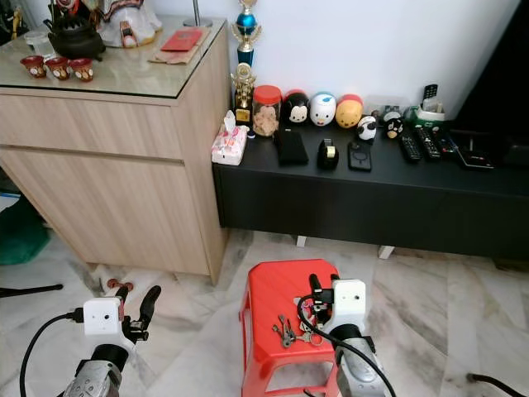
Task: Hang keys on a hook
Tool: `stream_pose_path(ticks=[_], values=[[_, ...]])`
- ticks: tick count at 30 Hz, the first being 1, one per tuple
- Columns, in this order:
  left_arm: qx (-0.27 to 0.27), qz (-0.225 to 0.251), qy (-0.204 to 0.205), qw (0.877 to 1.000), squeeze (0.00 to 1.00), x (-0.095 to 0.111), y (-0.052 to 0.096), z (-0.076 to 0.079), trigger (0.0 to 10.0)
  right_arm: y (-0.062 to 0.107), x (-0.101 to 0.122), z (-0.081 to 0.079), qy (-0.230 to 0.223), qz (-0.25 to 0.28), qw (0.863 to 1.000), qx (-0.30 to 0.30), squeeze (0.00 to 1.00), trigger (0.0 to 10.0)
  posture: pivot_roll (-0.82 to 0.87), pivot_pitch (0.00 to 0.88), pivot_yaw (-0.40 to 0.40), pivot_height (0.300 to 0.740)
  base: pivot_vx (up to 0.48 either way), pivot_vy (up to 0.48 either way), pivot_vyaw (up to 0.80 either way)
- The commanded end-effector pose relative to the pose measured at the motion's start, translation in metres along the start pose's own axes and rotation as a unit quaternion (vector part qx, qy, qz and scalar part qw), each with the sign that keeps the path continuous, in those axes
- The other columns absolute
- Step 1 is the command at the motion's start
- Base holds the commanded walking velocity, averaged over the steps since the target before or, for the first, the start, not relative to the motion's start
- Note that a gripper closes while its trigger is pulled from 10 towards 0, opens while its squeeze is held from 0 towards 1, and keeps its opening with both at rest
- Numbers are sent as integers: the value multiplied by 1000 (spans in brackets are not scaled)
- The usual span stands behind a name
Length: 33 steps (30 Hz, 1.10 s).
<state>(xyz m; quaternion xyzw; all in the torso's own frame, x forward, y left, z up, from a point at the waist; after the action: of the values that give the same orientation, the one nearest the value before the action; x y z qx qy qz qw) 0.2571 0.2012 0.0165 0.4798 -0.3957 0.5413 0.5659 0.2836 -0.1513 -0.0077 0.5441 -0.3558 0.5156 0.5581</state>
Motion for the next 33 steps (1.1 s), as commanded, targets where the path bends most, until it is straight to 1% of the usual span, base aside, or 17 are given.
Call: stream_pose_path(ticks=[1, 3, 4, 9, 11, 16, 19, 22, 24, 33], values=[[2, -2, 3, 1000, 0, 1, -1, 1, 10000, -3, 8, 1, -3, 8, 1000, -1, 0, 10000, -27, 0, -42, 740, 0, 0, 0], [1, -2, 3, 1000, 0, 1, -1, 1, 10000, -3, 9, 1, -4, 8, 1000, 0, 0, 10000, -27, 0, -42, 740, 0, 0, 0], [0, -3, 3, 1000, 0, 2, -2, 2, 10000, -4, 8, -1, 4, 3, 1000, 8, 0, 10000, -27, 0, -42, 740, 0, 0, 0], [1, -2, 4, 1000, 0, 3, -4, 3, 10000, -4, 0, -7, 15, -22, 999, 34, 0, 10000, -25, 0, -44, 740, 0, 0, 0], [0, -2, 3, 1000, 0, 3, -5, 3, 10000, -4, -3, -8, 25, -30, 998, 43, 0, 10000, -24, 0, -44, 732, 0, 0, 0], [0, -4, 3, 1000, 0, 4, -7, 3, 10000, -4, -4, -4, 22, -35, 998, 39, 0, 10000, -29, 0, -43, 702, 0, 0, 0], [-3, -6, 2, 1000, 0, 3, -8, 5, 10000, -5, -5, -5, 21, -38, 998, 45, 0, 10000, -25, 0, -43, 682, 0, 0, 0], [-4, -6, 2, 1000, 0, 3, -9, 6, 10000, -5, -7, -8, 23, -43, 998, 51, 0, 10000, -23, 0, -44, 652, 0, 0, 0], [-4, -6, 2, 1000, 0, 3, -9, 6, 10000, -6, -8, -9, 23, -43, 997, 53, 0, 10000, -22, 0, -43, 642, 0, 0, 0], [-5, -11, 2, 1000, 0, 2, -10, 7, 10000, -7, -14, -6, 25, -56, 997, 53, 0, 10000, -19, 0, -42, 638, 0, 0, 0]])
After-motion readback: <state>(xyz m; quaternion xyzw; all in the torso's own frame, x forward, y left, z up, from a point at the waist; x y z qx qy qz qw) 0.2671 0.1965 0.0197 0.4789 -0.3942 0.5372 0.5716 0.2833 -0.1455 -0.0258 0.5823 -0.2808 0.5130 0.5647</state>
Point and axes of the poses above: a point about 5 cm out from each wrist's last joint towards the gripper, its own y axis pointing back from the gripper into the wrist, its own x axis along the axis of the wrist's last joint, z = x × y, the point moved 4 cm from there along -y, pointing out of the wrist towards the gripper, and after that the axes turned 13 degrees about y, right-handed, at the moved point
